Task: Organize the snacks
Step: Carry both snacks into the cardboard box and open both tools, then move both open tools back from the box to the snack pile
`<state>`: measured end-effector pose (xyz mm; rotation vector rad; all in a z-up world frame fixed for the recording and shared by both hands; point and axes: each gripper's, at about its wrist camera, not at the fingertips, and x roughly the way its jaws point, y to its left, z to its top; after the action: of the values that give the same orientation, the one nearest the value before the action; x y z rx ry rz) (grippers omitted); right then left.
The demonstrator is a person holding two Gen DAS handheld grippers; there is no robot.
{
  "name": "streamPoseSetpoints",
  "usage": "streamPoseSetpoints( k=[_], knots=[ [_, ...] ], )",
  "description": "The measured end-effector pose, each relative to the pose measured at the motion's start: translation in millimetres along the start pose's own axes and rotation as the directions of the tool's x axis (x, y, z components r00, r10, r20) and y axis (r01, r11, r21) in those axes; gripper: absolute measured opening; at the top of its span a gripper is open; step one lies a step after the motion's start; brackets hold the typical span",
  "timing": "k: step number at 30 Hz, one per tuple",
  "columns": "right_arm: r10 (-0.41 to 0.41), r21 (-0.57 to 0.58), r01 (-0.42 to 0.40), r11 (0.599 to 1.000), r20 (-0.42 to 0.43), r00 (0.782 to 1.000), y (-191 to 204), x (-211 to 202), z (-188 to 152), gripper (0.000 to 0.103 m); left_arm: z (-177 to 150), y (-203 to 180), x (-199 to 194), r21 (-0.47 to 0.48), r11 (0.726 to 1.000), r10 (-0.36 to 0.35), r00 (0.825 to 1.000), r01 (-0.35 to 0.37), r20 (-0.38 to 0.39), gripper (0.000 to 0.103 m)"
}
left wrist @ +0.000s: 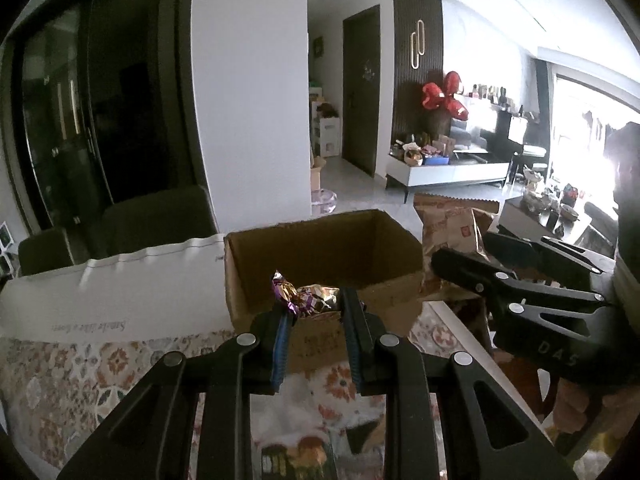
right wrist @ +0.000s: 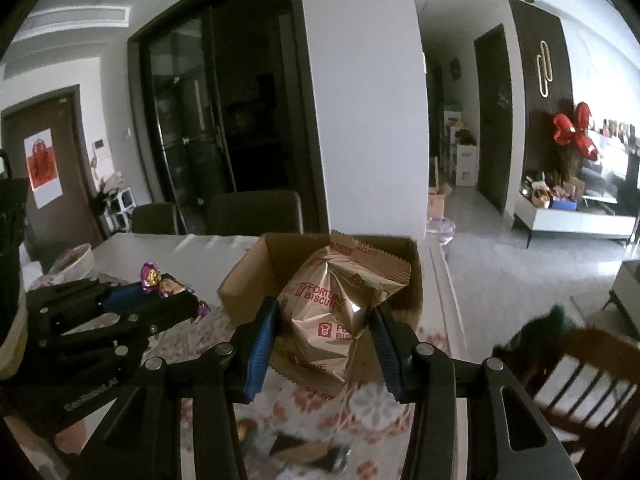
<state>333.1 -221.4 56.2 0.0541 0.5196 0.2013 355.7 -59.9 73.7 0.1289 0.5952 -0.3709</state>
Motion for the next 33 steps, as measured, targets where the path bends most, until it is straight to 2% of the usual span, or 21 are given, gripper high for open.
streamPoseSetpoints(
  k=[5,12,14,15,16,18,19,20,24,28,31,33],
  knots=[
    [0.018,0.028,-0.016,0.999,-0.066,0.998,-17,38,22,0.047,21,6,34,-0.012,1.000,0.015,0.999,-0.016,-0.046,0.025],
    [0.021,0.062,-0.012,0.998,-0.145,0.989,-36,79,30,0.048,37,15,83,-0.071,0.997,0.029,0.990,-0.039,-0.136,0.026],
    [0.020,0.065,-0.009,0.998,-0.170,0.985,-38,89,31,0.048,41,19,96,-0.094,0.995,0.024,0.986,-0.040,-0.165,0.036],
    [0.020,0.066,-0.008,0.998,-0.179,0.984,-39,93,32,0.048,42,22,100,-0.105,0.994,0.024,0.985,-0.043,-0.173,0.050],
    [0.012,0.067,0.001,0.998,-0.190,0.982,-41,98,32,0.049,41,24,102,-0.112,0.992,0.036,0.984,-0.056,-0.173,0.058],
    [0.000,0.068,0.014,0.998,-0.204,0.979,-43,102,32,0.054,40,27,101,-0.115,0.990,0.067,0.984,-0.087,-0.164,0.061],
    [-0.007,0.068,0.022,0.997,-0.206,0.978,-44,103,32,0.061,39,29,101,-0.116,0.989,0.070,0.983,-0.090,-0.168,0.067],
    [-0.016,0.071,0.031,0.997,-0.207,0.978,-45,103,32,0.064,37,30,99,-0.122,0.988,0.069,0.983,-0.090,-0.172,0.070],
    [-0.048,0.053,0.060,0.997,-0.205,0.977,-46,100,30,0.064,31,32,88,-0.118,0.987,0.088,0.984,-0.107,-0.156,0.084],
    [-0.077,0.021,0.082,0.996,-0.181,0.981,-36,85,24,0.064,22,28,68,-0.095,0.989,0.104,0.986,-0.117,-0.130,0.086],
    [-0.088,0.010,0.091,0.996,-0.159,0.983,-27,70,16,0.074,14,28,50,-0.097,0.990,0.095,0.989,-0.106,-0.111,0.088],
    [-0.104,0.002,0.105,0.994,-0.145,0.984,-23,61,12,0.074,9,28,37,-0.095,0.989,0.105,0.990,-0.113,-0.090,0.089]
  ],
)
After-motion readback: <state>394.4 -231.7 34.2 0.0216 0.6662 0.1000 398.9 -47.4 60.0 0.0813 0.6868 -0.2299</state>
